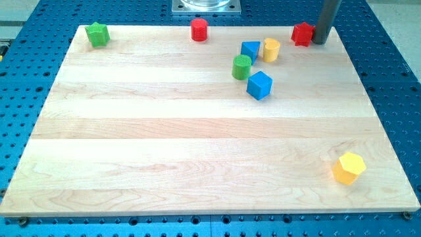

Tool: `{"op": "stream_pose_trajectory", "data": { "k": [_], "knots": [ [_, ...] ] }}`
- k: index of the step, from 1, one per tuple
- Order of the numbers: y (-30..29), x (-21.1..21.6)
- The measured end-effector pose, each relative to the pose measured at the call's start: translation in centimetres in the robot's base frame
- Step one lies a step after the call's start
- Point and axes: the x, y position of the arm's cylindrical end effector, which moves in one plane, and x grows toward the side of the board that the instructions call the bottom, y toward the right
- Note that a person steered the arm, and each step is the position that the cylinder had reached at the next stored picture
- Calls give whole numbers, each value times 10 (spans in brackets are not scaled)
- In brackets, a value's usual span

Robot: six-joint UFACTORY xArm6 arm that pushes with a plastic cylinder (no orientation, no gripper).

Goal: Place the yellow heart at the center left side of the board

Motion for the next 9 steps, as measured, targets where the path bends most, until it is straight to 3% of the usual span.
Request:
{"op": "stream_pose_trajectory", "data": {
  "k": [3,5,8,9],
  "knots": [
    [0,35],
    [-17,35],
    [-96,35],
    [-171,42]
  ]
}}
